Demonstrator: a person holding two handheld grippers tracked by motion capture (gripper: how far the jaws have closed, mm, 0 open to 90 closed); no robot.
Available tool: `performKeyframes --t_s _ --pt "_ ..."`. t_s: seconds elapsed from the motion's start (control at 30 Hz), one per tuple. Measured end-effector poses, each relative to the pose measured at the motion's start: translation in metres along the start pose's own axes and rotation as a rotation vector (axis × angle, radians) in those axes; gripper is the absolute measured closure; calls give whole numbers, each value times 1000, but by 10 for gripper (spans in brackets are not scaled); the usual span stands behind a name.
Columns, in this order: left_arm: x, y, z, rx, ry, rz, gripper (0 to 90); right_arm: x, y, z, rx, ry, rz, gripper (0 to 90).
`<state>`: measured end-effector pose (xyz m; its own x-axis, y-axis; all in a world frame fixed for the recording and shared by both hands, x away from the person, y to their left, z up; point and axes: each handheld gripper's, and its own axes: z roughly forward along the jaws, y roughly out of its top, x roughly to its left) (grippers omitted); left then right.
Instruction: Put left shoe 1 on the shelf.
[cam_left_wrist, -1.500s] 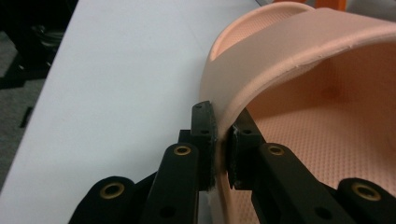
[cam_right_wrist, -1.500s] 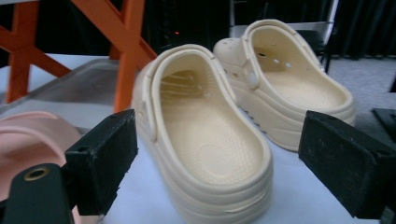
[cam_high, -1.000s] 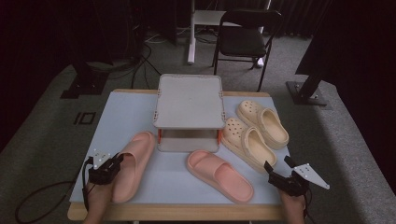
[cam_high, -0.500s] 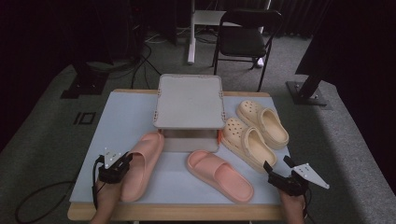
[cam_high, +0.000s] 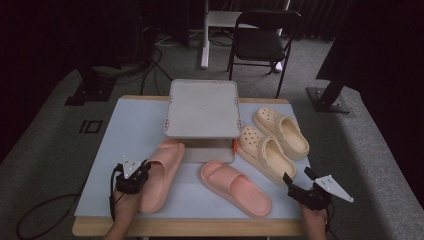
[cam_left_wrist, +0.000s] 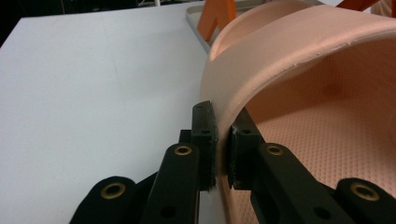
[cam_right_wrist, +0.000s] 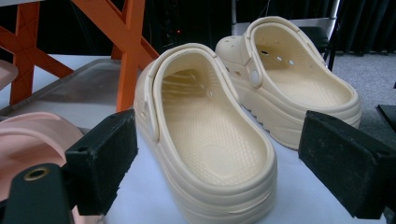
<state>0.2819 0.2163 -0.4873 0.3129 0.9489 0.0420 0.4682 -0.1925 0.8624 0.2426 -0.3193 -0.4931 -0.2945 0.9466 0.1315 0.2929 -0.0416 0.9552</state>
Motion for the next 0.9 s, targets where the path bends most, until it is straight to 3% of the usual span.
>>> performKeyframes --t_s 0.4,0.5,0.67,0.9 --pt "-28 11 15 -29 -46 12 835 0 0 1 6 7 3 114" --pt "-36 13 20 -34 -28 56 835 -1 -1 0 6 8 0 114" --pt "-44 18 30 -30 -18 90 835 -2 -1 0 9 10 3 114" --pt "-48 23 44 -15 -24 57 835 -4 -2 1 9 12 8 114"
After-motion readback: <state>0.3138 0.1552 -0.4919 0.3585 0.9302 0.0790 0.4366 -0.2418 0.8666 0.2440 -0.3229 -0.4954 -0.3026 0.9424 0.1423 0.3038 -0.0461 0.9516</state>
